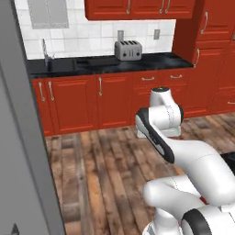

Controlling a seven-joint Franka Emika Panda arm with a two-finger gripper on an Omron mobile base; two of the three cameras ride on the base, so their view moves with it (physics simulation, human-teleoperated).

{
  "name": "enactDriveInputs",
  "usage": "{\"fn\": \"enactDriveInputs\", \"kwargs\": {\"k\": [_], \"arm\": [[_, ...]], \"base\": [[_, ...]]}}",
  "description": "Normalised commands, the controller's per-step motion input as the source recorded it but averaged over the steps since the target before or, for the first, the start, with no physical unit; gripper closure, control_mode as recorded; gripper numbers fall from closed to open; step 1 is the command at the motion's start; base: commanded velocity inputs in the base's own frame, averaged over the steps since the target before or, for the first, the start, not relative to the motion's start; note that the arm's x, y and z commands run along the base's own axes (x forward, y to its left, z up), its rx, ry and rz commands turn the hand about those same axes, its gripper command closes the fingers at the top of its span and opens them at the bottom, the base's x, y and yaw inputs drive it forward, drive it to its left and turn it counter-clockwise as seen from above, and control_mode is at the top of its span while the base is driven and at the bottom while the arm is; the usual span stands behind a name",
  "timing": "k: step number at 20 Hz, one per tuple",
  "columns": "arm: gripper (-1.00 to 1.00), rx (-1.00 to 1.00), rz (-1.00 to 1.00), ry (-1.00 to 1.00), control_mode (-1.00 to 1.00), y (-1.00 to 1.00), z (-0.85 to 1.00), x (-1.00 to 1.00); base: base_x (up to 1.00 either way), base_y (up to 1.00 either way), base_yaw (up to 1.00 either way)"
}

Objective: Take the fish out of the fridge, briefly rinse it in the sink, and place it on the tray next to the sink.

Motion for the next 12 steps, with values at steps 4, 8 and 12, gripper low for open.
{"fn": "enactDriveInputs", "kwargs": {"k": [4, 8, 12], "arm": [[1.0, 0.0, 0.0, 0.0, 1.0, 0.0, 0.0, 0.0], [1.0, 0.0, 0.0, 0.0, 1.0, 0.0, 0.0, 0.0], [1.0, 0.0, 0.0, 0.0, 1.0, 0.0, 0.0, 0.0]], "base": [[1.0, 0.0, 0.22], [1.0, 0.0, 0.26], [1.0, 0.03, 0.27]]}}
